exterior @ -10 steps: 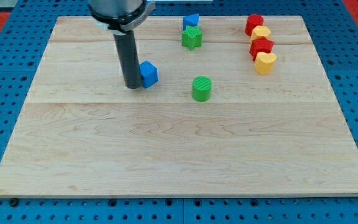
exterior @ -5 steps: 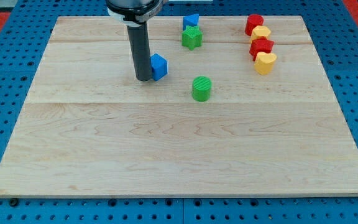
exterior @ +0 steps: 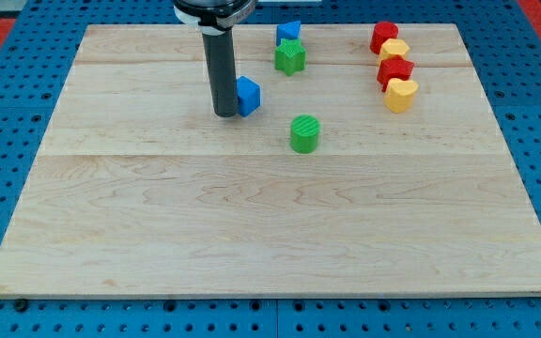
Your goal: Move the blue cube down to the green star
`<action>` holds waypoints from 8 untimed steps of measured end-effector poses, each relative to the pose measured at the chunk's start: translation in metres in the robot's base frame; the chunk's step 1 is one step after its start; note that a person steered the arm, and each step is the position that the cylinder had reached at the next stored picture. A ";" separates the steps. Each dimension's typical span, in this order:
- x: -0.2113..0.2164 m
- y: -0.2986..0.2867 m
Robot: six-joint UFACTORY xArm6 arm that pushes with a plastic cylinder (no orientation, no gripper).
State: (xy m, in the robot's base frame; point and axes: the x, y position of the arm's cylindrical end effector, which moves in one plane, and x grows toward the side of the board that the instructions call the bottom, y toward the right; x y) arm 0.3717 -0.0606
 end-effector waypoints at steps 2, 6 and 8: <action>0.000 0.016; -0.026 0.003; -0.033 0.011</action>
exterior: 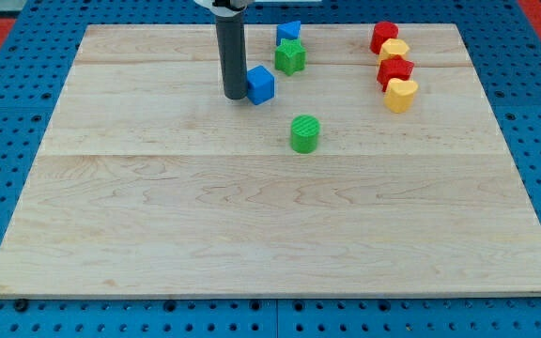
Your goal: Move the blue cube down to the green star
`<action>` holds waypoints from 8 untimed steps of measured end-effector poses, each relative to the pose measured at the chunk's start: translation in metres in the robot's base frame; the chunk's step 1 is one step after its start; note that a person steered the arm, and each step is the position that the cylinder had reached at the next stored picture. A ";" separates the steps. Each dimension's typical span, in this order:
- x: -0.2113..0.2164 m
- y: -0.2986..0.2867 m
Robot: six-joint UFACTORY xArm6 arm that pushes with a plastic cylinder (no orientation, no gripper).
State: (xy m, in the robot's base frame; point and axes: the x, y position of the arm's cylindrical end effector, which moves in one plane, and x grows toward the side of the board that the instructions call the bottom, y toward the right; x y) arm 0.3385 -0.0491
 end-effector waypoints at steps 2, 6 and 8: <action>0.000 0.014; 0.001 0.030; 0.007 0.035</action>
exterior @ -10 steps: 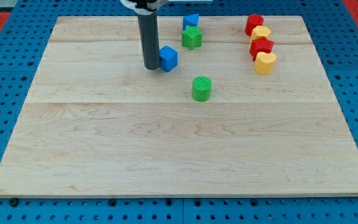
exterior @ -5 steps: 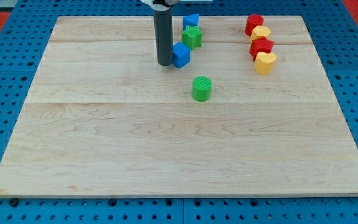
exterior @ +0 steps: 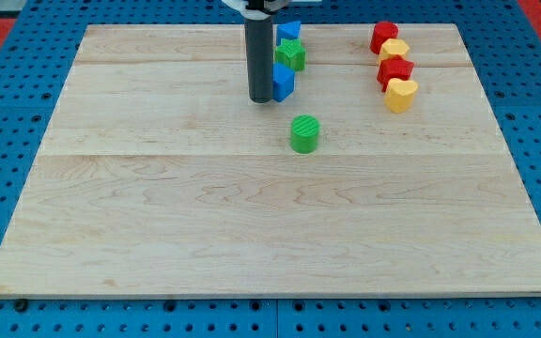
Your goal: Move the blue cube down to the green star
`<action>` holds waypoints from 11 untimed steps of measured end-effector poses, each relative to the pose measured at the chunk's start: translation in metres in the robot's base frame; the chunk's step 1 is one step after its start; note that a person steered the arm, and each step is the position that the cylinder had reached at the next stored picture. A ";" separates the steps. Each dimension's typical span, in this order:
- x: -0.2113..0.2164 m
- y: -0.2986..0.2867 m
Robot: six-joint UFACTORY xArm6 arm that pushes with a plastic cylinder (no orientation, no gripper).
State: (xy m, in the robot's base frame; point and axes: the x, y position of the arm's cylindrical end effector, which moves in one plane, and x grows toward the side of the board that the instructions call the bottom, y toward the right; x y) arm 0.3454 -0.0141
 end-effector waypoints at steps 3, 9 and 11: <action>0.000 0.023; -0.006 0.023; 0.001 -0.028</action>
